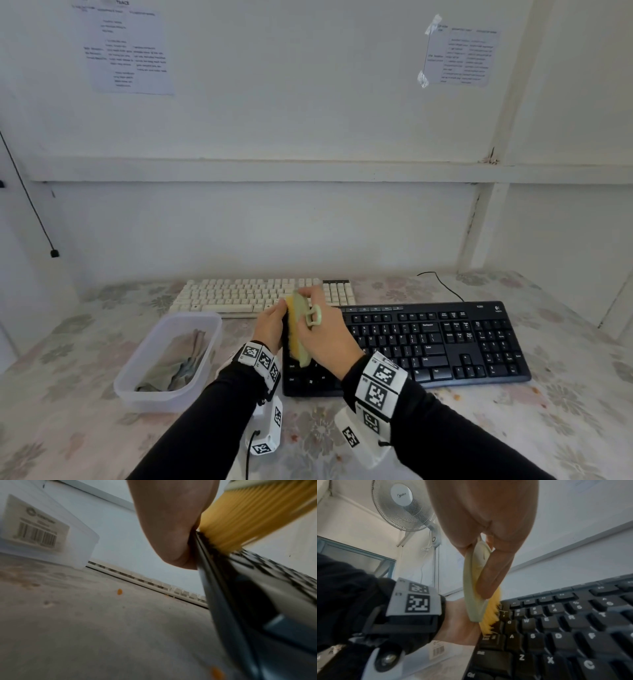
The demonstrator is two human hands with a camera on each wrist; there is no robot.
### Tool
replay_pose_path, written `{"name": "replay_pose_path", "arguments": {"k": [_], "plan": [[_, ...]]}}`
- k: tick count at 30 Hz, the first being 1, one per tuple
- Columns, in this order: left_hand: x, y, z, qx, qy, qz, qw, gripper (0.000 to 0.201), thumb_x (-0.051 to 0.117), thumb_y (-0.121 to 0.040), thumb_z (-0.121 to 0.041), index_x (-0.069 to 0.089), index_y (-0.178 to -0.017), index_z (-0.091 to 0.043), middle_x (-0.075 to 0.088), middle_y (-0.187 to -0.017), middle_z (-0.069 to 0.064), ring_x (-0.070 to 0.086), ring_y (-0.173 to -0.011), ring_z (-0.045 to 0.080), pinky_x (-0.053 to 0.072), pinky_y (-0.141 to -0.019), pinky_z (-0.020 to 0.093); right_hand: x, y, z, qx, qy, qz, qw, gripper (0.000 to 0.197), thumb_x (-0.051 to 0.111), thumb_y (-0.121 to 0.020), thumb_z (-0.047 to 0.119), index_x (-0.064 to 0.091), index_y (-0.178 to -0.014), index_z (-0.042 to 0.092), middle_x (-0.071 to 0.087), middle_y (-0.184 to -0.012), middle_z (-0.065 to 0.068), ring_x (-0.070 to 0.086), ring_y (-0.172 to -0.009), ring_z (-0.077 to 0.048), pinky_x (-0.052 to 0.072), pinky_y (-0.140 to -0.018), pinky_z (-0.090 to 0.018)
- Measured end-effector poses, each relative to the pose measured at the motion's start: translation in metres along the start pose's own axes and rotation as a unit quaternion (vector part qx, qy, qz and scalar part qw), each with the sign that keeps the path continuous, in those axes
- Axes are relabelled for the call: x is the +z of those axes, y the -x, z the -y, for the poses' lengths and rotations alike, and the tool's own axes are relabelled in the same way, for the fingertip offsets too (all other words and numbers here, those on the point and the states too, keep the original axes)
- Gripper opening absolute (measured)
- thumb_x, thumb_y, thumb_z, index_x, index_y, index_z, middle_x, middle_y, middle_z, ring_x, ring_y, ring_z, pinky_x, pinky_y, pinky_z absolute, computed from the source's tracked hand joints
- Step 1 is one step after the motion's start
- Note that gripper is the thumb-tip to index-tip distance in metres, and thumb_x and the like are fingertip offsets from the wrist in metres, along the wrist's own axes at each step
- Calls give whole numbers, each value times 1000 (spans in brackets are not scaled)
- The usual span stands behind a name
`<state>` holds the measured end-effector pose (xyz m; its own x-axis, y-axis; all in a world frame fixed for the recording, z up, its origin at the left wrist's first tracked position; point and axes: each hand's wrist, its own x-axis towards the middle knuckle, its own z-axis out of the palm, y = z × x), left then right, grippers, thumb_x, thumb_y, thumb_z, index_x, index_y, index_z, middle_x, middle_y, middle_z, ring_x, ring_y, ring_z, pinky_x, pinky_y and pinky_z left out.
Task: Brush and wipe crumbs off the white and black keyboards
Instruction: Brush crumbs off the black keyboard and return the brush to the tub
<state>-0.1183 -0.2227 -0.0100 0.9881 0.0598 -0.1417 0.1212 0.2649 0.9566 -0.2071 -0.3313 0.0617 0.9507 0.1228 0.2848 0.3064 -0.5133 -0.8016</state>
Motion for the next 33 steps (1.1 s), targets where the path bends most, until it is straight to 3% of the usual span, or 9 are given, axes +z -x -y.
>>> {"name": "replay_pose_path", "arguments": {"k": [4, 7, 10, 14, 21, 25, 27, 30, 33], "plan": [[2, 0, -3, -8, -12, 0, 1000, 35, 41, -101, -20, 66, -83, -3, 64, -80, 15, 60, -75, 25, 50, -75, 35, 1, 14, -7, 55, 26, 73, 996, 31, 45, -92, 12, 40, -121, 20, 50, -70, 4, 51, -43, 1, 36, -38, -10], [2, 0, -4, -11, -17, -4, 1000, 37, 40, -101, -21, 67, -82, -5, 63, -74, 13, 59, -65, 22, 50, -65, 30, 1, 21, -11, 89, 79, 119, 986, 24, 44, -90, 17, 42, -114, 19, 54, -85, -4, 46, -53, -7, 39, -43, -15], [2, -2, -3, -20, 9, -7, 1000, 36, 40, -101, -19, 65, -82, -1, 64, -64, 10, 59, -63, 22, 49, -64, 30, -2, 19, -3, 87, 33, 79, 993, 22, 45, -90, 16, 46, -113, 19, 58, -89, -7, 49, -52, -5, 38, -41, -13], [1, 0, -3, -25, 14, 3, 1000, 30, 44, -99, -17, 58, -76, -4, 55, -66, 9, 53, -59, 19, 44, -59, 28, -3, 11, 1, -20, 12, -5, 1000, 33, 46, -92, 8, 39, -122, 20, 52, -68, 7, 53, -48, 8, 36, -43, -7], [2, 2, -5, -19, -21, -2, 1000, 37, 41, -101, -22, 67, -81, -4, 65, -80, 17, 59, -76, 29, 50, -78, 38, -12, 34, -12, -7, 116, 159, 980, 34, 43, -91, 9, 38, -123, 21, 42, -57, 8, 44, -37, -2, 32, -38, -14], [2, 4, -5, -25, -27, -2, 999, 37, 41, -101, -24, 67, -82, -6, 65, -84, 18, 61, -79, 30, 49, -88, 47, -37, 35, -15, -4, 201, 222, 954, 35, 45, -90, 11, 50, -119, 31, 57, -74, 4, 38, -46, -6, 35, -49, -19], [3, 5, -7, -30, -23, -1, 999, 37, 40, -101, -26, 67, -83, -7, 65, -85, 18, 61, -79, 30, 50, -86, 47, -52, 32, -14, -25, 220, 183, 958, 38, 48, -88, 11, 56, -115, 37, 63, -88, 12, 42, -47, -7, 35, -51, -17], [5, 6, -9, -65, 5, -4, 998, 39, 37, -102, -28, 65, -86, -5, 63, -87, 20, 60, -76, 30, 50, -76, 40, -60, 33, -16, -63, 183, 140, 971, 44, 53, -87, 8, 60, -114, 43, 63, -85, 20, 54, -58, -7, 41, -55, -15], [5, 6, -6, -94, 10, 3, 996, 34, 36, -102, -21, 61, -88, -5, 60, -83, 18, 58, -75, 29, 48, -72, 38, -50, 40, -27, -88, 160, 174, 968, 48, 56, -87, 12, 54, -117, 49, 69, -100, 7, 64, -74, -19, 54, -70, -33]]}}
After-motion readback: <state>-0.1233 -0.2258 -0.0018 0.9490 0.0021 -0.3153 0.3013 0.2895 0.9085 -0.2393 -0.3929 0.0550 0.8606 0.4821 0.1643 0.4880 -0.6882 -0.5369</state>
